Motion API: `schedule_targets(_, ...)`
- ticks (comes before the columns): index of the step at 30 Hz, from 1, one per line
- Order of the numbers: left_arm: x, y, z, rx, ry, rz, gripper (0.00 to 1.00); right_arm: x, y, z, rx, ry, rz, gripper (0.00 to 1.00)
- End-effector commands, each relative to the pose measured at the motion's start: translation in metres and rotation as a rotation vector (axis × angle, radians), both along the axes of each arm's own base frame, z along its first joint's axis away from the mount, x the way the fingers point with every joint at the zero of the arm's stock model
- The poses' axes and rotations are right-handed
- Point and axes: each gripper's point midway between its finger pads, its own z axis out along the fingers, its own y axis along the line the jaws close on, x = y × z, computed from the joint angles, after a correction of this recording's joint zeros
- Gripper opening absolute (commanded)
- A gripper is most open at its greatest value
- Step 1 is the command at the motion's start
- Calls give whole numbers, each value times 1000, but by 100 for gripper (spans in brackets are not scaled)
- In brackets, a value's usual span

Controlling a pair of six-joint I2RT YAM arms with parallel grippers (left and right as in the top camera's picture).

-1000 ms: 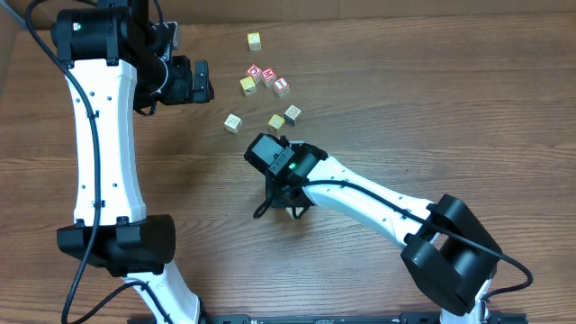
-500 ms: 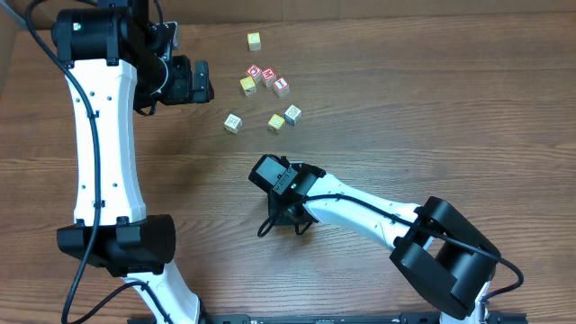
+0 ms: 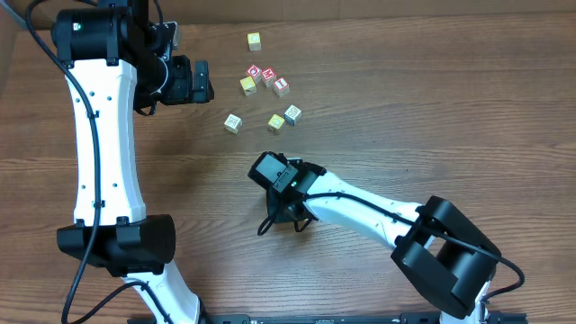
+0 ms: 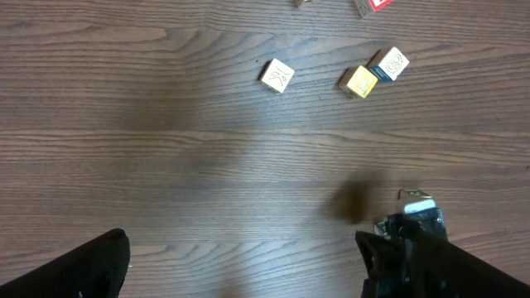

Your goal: Flip 5 blocks

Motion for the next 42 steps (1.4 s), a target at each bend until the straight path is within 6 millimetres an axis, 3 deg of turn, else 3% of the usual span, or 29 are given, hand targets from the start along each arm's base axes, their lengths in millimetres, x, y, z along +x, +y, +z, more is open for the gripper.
schedule_targets(1, 1, -1, -5, 8, 14, -15, 100, 12, 10, 53, 104, -42, 32, 4)
schedule_targets(4, 1, -1, -5, 8, 14, -15, 100, 8, -7, 59, 68, -7, -3, 4)
schedule_targets(9, 1, -1, -5, 8, 14, -15, 100, -15, -37, 42, -41, 99, -57, 4)
schedule_targets(18, 1, -1, -5, 8, 14, -15, 100, -37, -49, 5, -75, 137, -88, 6)
schedule_targets(33, 1, -1, -5, 8, 14, -15, 100, -11, -42, -1, -41, 8, -117, 12)
schedule_targets(42, 1, -1, -5, 8, 14, -15, 100, -6, -43, -1, -47, -16, -121, 12)
